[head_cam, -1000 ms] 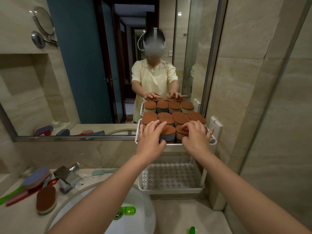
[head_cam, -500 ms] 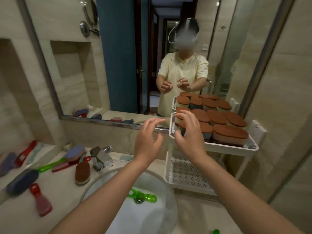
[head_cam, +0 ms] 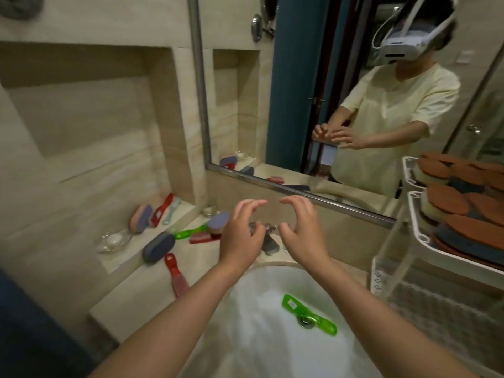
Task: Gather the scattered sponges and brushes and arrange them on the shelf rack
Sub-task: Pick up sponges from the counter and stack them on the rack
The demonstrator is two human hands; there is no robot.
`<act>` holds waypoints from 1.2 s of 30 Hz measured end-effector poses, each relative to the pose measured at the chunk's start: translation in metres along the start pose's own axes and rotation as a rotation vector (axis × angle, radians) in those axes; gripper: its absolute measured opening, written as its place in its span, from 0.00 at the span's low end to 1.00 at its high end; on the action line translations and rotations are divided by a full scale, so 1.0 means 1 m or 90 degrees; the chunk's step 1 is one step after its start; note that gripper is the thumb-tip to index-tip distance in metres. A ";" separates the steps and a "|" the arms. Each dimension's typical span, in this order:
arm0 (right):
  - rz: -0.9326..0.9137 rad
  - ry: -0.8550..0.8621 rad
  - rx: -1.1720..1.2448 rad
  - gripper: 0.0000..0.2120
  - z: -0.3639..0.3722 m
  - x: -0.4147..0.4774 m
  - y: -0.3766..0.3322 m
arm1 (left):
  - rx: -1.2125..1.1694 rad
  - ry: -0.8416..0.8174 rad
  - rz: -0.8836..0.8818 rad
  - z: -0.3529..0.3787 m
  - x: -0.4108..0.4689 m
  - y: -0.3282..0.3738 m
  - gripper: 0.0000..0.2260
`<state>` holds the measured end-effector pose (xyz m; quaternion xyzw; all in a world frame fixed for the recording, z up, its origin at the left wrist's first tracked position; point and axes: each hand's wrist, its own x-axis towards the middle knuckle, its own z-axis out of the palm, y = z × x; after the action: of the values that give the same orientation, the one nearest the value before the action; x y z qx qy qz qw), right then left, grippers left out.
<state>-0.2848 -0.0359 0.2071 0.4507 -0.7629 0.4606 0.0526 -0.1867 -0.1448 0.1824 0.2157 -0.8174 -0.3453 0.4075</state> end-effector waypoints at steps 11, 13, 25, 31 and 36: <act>-0.014 -0.137 0.061 0.21 0.147 0.038 -0.054 | 0.073 0.074 -0.110 -0.112 0.015 -0.118 0.21; -0.009 -0.159 0.069 0.22 0.171 0.043 -0.061 | 0.100 0.083 -0.130 -0.131 0.016 -0.138 0.20; -0.017 -0.324 0.003 0.24 0.295 0.069 -0.070 | 0.211 0.018 -0.296 -0.192 0.030 -0.228 0.21; -0.020 -0.438 -0.055 0.26 0.339 0.084 -0.055 | 0.234 -0.022 -0.344 -0.192 0.046 -0.259 0.24; -0.001 -0.497 -0.079 0.26 0.376 0.096 -0.034 | 0.274 -0.040 -0.394 -0.187 0.065 -0.286 0.27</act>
<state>-0.1902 -0.3848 0.0623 0.5887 -0.7515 0.2073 -0.2138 -0.0508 -0.4503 0.0846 0.5226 -0.7792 -0.2791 0.2043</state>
